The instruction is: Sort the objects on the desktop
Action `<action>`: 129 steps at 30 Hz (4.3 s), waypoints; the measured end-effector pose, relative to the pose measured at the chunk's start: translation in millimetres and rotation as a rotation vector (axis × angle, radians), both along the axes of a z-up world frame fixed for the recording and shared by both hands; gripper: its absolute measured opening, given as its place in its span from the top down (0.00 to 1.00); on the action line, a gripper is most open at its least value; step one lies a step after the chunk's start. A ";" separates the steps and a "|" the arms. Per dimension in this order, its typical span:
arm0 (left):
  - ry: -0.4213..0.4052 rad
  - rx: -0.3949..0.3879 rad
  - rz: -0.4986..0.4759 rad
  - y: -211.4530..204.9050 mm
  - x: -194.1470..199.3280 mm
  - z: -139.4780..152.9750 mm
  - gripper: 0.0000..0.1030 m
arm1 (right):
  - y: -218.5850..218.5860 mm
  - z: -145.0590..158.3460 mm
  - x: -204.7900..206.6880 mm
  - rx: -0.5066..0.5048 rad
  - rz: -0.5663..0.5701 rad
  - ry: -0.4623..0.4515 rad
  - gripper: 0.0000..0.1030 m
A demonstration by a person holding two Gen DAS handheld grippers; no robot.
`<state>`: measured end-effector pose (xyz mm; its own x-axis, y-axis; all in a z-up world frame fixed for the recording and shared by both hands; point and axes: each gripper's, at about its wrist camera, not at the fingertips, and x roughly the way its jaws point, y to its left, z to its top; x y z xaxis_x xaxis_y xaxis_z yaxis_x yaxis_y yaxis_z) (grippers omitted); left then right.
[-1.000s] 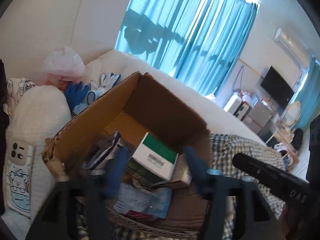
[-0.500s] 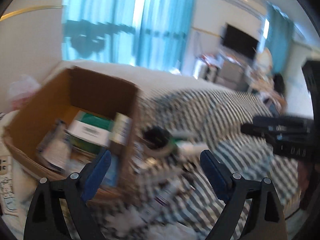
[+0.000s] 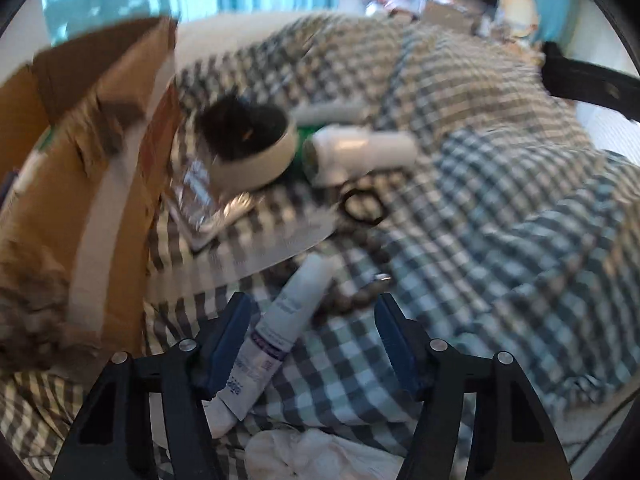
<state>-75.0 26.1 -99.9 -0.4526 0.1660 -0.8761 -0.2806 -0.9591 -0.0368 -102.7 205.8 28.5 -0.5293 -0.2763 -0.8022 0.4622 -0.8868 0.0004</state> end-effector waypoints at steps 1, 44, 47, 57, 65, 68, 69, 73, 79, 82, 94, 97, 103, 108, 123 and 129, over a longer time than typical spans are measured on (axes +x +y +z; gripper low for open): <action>-0.015 0.001 0.018 -3.1 -3.6 -3.5 0.37 | -1.8 -6.9 -5.7 -0.006 0.017 -0.030 0.49; 0.066 0.190 0.049 -31.6 18.5 -5.6 0.84 | -47.0 -47.6 -9.4 0.137 0.096 -0.037 0.63; 0.116 0.245 0.046 -21.9 28.3 12.9 0.84 | -49.2 -21.9 7.4 0.071 0.065 -0.020 0.63; 0.433 0.359 0.048 -52.3 36.5 130.4 0.84 | -57.6 90.4 69.0 -0.142 -0.027 0.233 0.63; 0.472 0.289 0.249 -160.6 1.5 192.4 0.84 | -179.3 90.1 13.6 -0.258 0.133 0.091 0.63; 0.442 0.286 0.350 -196.0 -9.0 167.3 0.84 | -204.9 66.5 -12.6 -0.294 0.079 0.029 0.61; 0.414 0.295 0.381 -206.5 -13.5 155.2 0.84 | -207.9 59.5 -17.7 -0.308 0.033 0.023 0.61; 0.354 0.254 0.403 -216.0 -25.9 131.1 0.81 | -200.9 51.3 -24.7 -0.387 -0.031 0.046 0.39; 0.426 0.223 0.419 -212.6 -14.9 130.8 0.11 | -169.0 70.6 -11.6 -0.365 -0.065 0.136 0.31; 0.465 0.191 0.421 -211.1 -4.2 144.4 0.11 | -148.3 77.8 5.4 -0.330 -0.063 0.151 0.31; 0.402 0.158 0.144 -92.9 50.4 130.0 0.02 | -34.1 68.9 65.6 -0.073 -0.116 0.208 0.31; 0.361 0.145 0.078 -51.0 56.3 112.2 0.00 | -8.4 55.3 62.3 -0.093 -0.154 0.215 0.31; 0.338 0.078 0.053 8.2 49.7 87.6 0.00 | 13.8 38.2 49.4 -0.096 -0.137 0.217 0.28; 0.338 0.121 0.180 19.6 18.4 67.5 0.00 | 17.9 29.2 39.4 -0.059 -0.103 0.217 0.28; 0.377 -0.046 0.393 -4.0 -80.9 35.6 0.00 | 35.9 1.3 29.9 -0.091 -0.088 0.087 0.28; 0.359 -0.080 0.327 -17.0 -92.6 29.4 0.00 | 32.9 -6.0 27.0 -0.058 -0.103 0.057 0.28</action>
<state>-167.5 9.1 -70.5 -0.7452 -0.0970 -0.6597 0.0544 -0.9949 0.0849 -75.7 238.7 22.5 -0.6017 -0.2631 -0.7541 0.3696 -0.9287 0.0291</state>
